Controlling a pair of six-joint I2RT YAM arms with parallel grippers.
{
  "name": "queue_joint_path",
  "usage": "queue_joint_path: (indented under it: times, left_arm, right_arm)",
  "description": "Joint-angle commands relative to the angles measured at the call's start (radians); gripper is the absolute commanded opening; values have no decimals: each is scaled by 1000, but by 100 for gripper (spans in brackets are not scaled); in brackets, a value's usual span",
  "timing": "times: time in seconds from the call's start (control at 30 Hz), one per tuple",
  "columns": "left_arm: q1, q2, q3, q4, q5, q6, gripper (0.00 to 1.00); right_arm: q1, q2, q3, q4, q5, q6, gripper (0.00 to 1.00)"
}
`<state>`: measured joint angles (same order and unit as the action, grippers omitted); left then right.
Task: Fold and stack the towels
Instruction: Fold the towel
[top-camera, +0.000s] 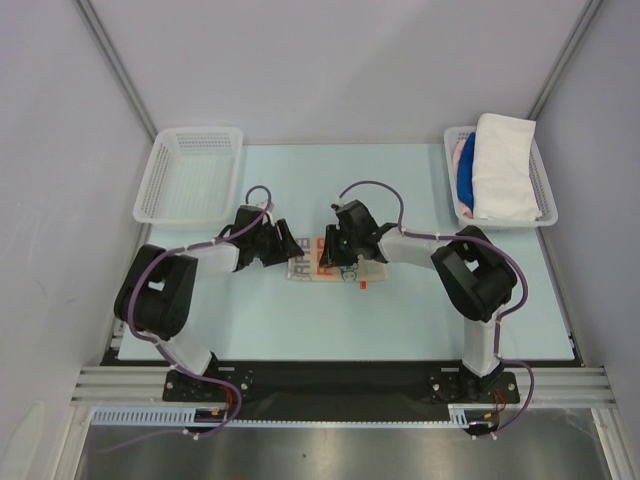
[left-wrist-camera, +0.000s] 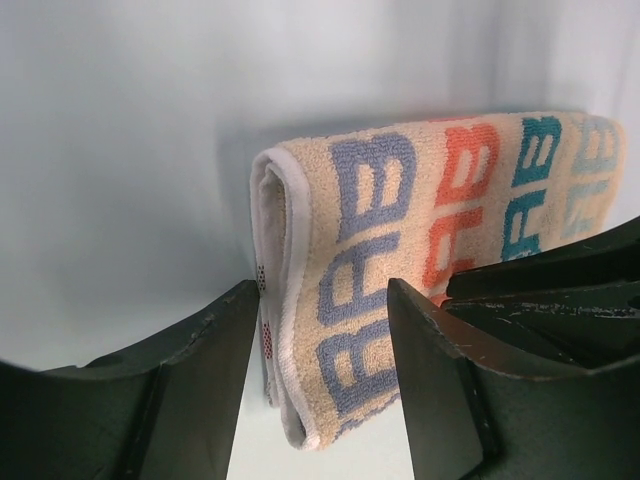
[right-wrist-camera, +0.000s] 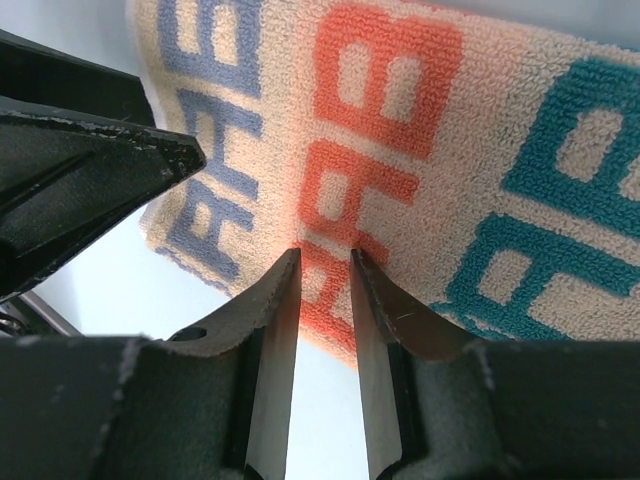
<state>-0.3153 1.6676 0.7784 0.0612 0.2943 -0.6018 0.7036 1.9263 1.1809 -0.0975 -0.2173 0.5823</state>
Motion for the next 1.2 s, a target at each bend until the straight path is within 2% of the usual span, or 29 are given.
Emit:
queue_joint_path:
  times: [0.0,0.43,0.8,1.17]
  left_arm:
    - [5,-6,-42,-64,-46,8,62]
    - [5,-14,-62,-81,-95,4,61]
    - [5,-8,-80,-67,-96,5,59]
    - [2,-8,-85,-72,-115,4,61]
  right_arm:
    - [4,-18,48,-18,33,-32,32]
    - [26,-26,146,-102,76,-81,33]
    - [31,-29,184,-166,173,-168,32]
    - [76,13,230,-189,156,-228,32]
